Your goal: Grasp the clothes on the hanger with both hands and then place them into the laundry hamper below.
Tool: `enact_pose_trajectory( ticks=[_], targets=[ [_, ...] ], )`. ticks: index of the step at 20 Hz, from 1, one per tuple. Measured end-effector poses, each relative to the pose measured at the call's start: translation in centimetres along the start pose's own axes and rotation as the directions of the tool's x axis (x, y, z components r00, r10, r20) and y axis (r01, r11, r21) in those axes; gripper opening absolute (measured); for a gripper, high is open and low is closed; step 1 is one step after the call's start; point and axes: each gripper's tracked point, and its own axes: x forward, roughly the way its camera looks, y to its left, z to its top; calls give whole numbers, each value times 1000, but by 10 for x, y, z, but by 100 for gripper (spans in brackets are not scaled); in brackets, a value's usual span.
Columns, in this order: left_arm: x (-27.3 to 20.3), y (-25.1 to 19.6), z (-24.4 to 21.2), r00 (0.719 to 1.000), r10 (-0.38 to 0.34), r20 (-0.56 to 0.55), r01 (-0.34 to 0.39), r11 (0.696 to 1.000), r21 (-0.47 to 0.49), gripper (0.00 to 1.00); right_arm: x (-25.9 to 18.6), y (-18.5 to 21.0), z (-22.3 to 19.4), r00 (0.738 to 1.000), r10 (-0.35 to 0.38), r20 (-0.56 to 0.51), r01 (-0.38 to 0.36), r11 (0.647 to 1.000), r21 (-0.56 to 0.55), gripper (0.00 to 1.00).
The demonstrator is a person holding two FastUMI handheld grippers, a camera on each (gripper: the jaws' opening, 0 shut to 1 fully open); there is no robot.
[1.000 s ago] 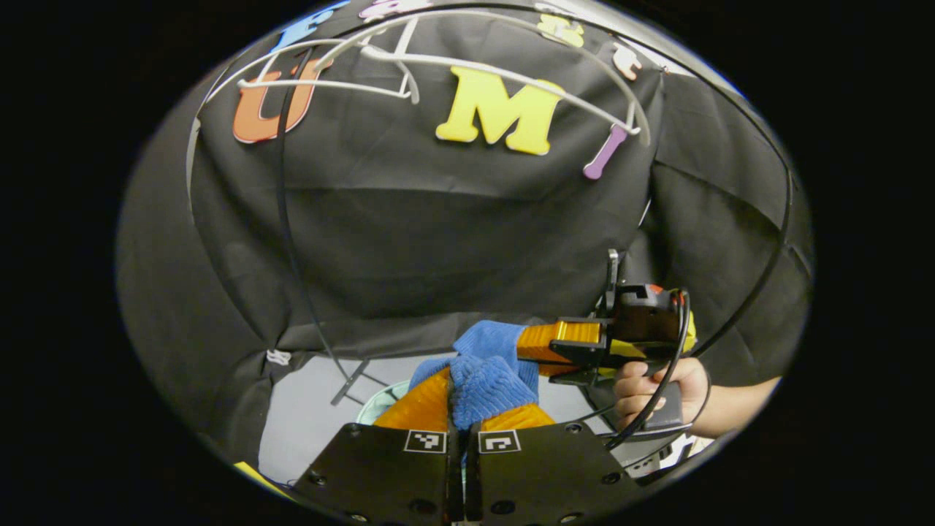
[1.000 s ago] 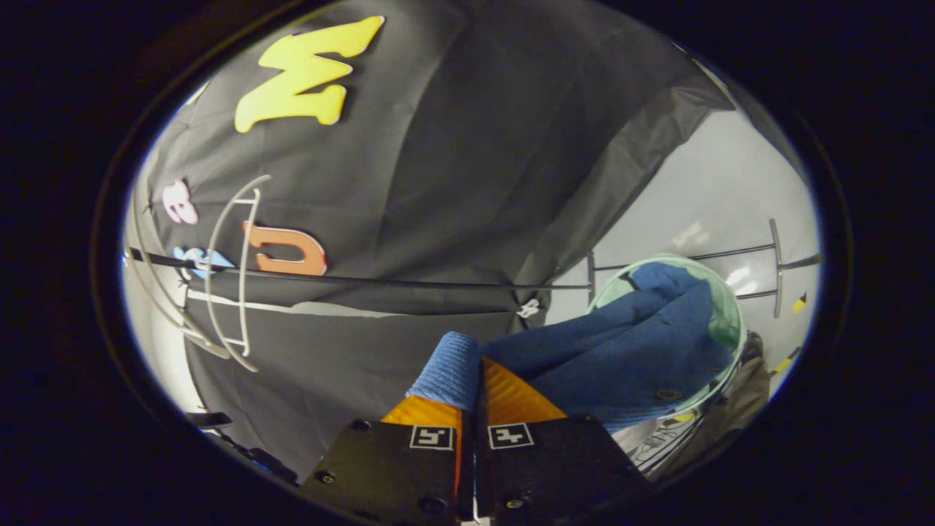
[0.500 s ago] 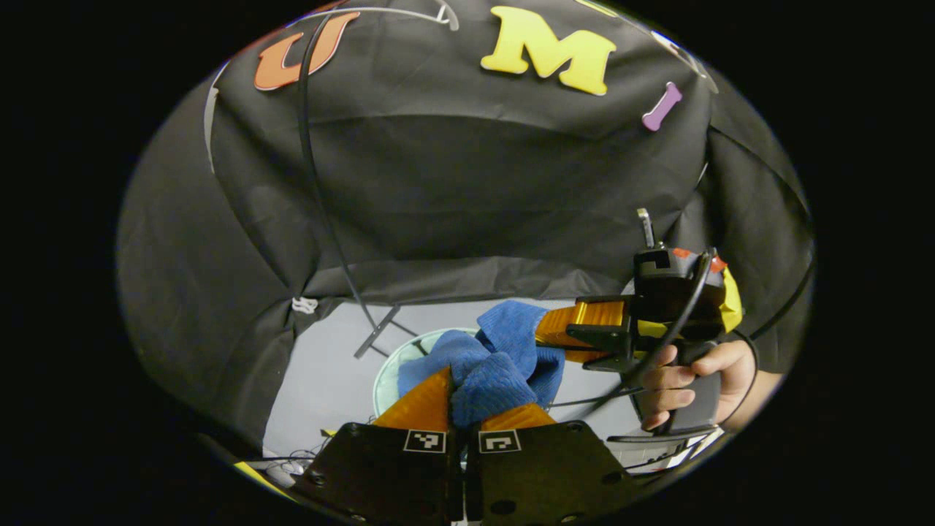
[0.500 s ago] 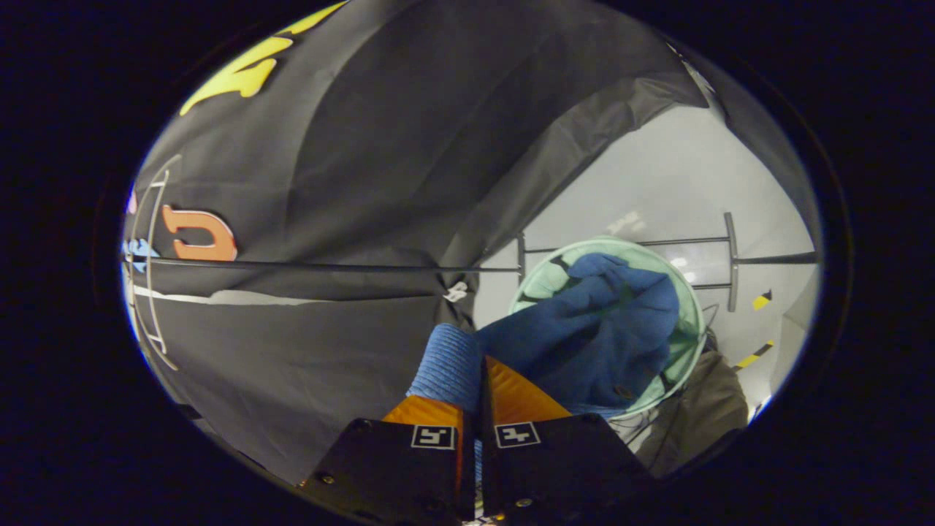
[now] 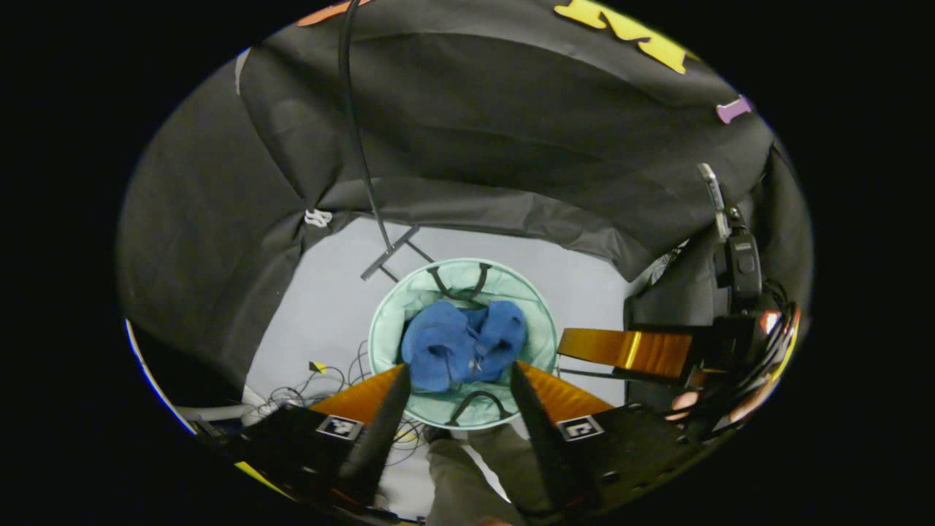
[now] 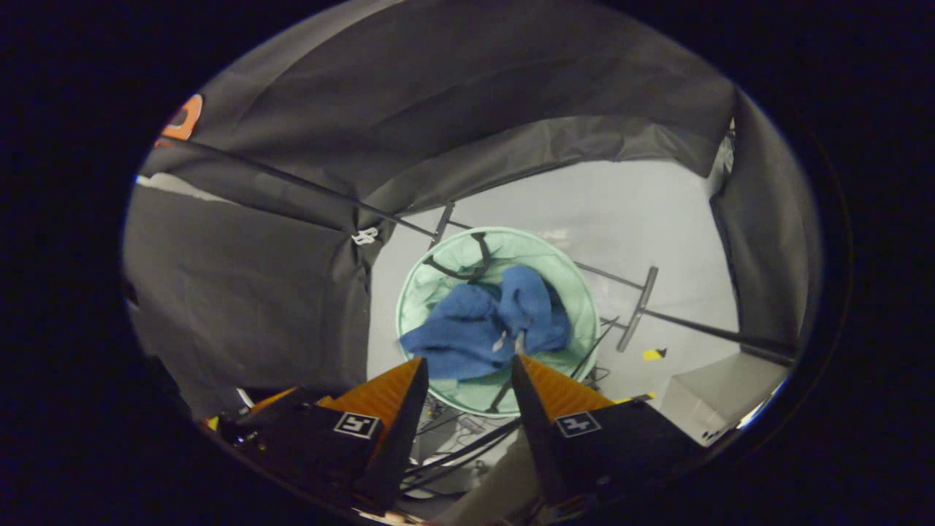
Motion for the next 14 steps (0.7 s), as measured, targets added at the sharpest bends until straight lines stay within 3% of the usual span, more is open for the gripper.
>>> enact_pose_trajectory(
  ticks=[2, 4, 8, 14],
  targets=[
    [-7, 7, -3, 1000, 15, -8, -15, 1000, 2, 96, -15, -10, -2, 999, -38, 28, 39, 998, -54, 82],
    [-10, 8, -7, 1000, 17, -9, -17, 1000, -6, 100, -36, -18, -1, 995, -62, 81, 70, 992, -100, 88],
    [-40, 10, -5, 999, 7, 51, -7, 1000, -8, 100, -97, -23, 11, 967, -78, 244, 120, 979, -163, 88],
    [-120, 22, 7, 976, 22, 217, -35, 998, 54, 100, -207, -10, 11, 859, -32, 510, 178, 954, -240, 88]
  ],
)
